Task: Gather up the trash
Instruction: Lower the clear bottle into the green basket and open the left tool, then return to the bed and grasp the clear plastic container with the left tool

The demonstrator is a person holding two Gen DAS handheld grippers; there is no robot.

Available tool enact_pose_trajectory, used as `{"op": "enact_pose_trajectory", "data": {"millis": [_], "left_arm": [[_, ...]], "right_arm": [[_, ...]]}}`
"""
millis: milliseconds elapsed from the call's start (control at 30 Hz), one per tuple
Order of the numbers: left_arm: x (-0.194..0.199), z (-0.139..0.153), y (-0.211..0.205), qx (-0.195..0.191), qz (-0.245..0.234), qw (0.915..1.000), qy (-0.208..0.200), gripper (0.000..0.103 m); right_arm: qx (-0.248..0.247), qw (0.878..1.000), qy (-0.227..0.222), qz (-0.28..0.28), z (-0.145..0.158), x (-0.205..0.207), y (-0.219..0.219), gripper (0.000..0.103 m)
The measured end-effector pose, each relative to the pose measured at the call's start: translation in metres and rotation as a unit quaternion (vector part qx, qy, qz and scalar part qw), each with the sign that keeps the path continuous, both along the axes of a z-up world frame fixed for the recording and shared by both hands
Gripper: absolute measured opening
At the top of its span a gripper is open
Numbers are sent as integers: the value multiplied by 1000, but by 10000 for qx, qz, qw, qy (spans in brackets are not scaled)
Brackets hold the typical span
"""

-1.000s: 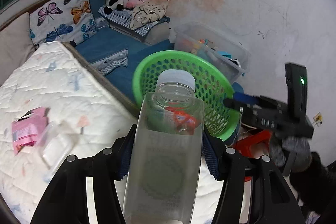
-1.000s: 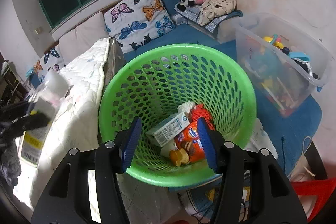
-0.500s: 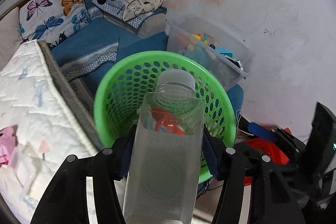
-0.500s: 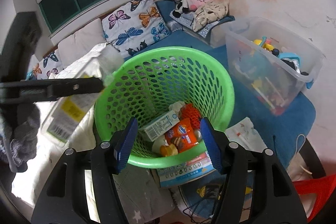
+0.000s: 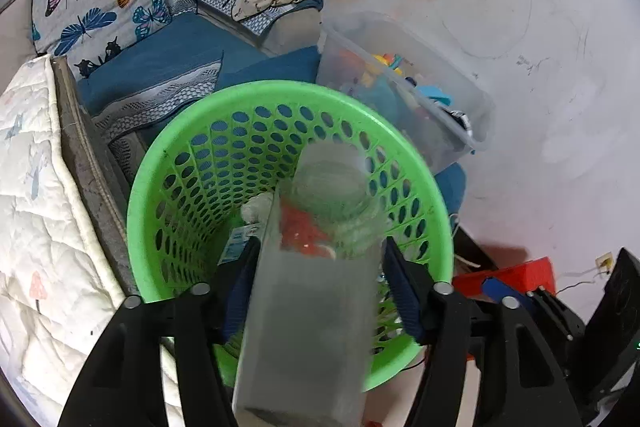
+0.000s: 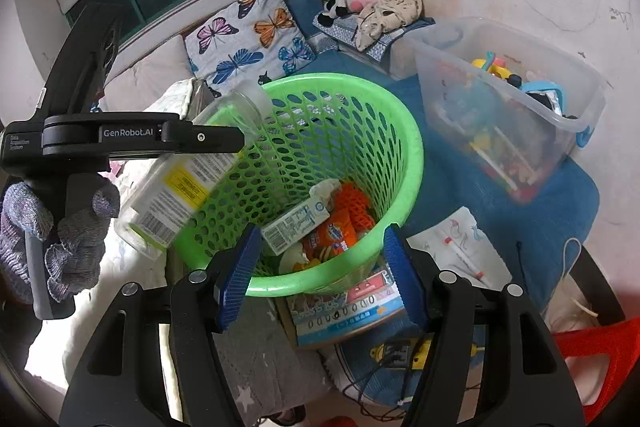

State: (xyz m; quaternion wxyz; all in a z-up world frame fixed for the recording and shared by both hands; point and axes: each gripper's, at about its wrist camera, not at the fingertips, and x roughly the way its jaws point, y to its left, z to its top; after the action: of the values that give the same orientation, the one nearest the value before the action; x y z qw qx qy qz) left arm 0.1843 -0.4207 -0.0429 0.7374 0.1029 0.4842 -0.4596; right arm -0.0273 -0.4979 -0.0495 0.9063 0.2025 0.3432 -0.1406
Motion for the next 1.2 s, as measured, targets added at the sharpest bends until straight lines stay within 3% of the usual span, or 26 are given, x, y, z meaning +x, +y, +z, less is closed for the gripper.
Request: {"op": "enact_pose_trajectory", "data": {"millis": [200,467,667,1000,1200], "left_arm": [[-2,18,22,-304,122,9994,-127,64],[-3,37,85,-343,580,9962,-555,64],[0,39,139,-273,1028,9918,-712,64],[15,35,222,-123,1660,9812,-980,64],[33,24,245,152,1568,9799,-1224,68]], "right_arm": [[-32,10000,-49,68,5,0,7,64],[-114,9990,-139,402,15,8,32,66],[-201,9965,-161,796,22,25,59,76],[-289,9900,-195,1366,29,60,104,82],[-320,9879,-193,1507,33,68,117,82]]}}
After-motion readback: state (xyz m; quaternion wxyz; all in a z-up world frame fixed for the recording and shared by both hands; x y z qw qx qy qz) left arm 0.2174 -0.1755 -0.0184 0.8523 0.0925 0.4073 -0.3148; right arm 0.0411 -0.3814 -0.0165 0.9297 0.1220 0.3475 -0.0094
